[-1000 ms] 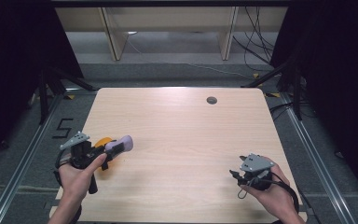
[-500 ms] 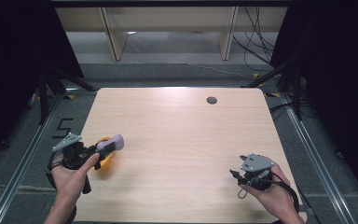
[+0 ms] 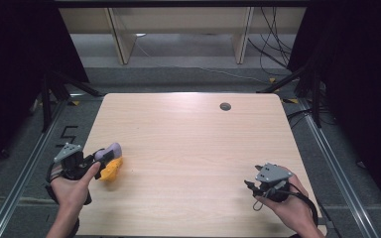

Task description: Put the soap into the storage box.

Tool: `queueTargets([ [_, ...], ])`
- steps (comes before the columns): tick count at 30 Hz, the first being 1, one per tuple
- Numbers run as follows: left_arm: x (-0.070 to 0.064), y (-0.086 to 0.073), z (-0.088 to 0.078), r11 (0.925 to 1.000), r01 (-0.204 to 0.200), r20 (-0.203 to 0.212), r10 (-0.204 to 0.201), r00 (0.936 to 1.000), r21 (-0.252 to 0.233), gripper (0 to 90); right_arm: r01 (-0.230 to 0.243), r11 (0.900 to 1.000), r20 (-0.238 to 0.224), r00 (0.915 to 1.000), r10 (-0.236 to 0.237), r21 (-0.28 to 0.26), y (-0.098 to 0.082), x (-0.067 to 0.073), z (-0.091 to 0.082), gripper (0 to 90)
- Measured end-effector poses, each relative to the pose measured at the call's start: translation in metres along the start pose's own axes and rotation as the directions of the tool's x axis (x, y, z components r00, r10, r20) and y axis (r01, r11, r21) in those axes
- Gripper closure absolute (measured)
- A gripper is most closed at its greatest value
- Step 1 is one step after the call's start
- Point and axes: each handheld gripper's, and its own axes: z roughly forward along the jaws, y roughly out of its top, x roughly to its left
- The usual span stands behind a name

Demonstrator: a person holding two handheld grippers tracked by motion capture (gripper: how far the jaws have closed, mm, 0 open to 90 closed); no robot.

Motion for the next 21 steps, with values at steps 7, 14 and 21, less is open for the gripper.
queueTargets([
  [7, 0.011, -0.006, 0.01, 0.9997, 0.01, -0.141, -0.006, 0.99, 0.024, 58.7, 0.001, 1.0, -0.002, 1.0, -0.001, 0.001, 0.0, 0.0, 0.0, 39.8],
  [14, 0.015, -0.012, 0.02, 0.9996, -0.003, -0.188, 0.008, 0.9821, 0.027, 58.6, -0.01, 1.0, -0.003, 0.9999, 0.01, 0.008, 0.001, 0.001, 0.002, 39.7],
  [21, 0.015, -0.024, 0.032, 0.9984, -0.038, -0.231, 0.047, 0.9718, 0.042, 58.5, 0.003, 1.0, -0.012, 0.9999, -0.003, 0.002, 0.0, 0.0, 0.002, 39.7],
])
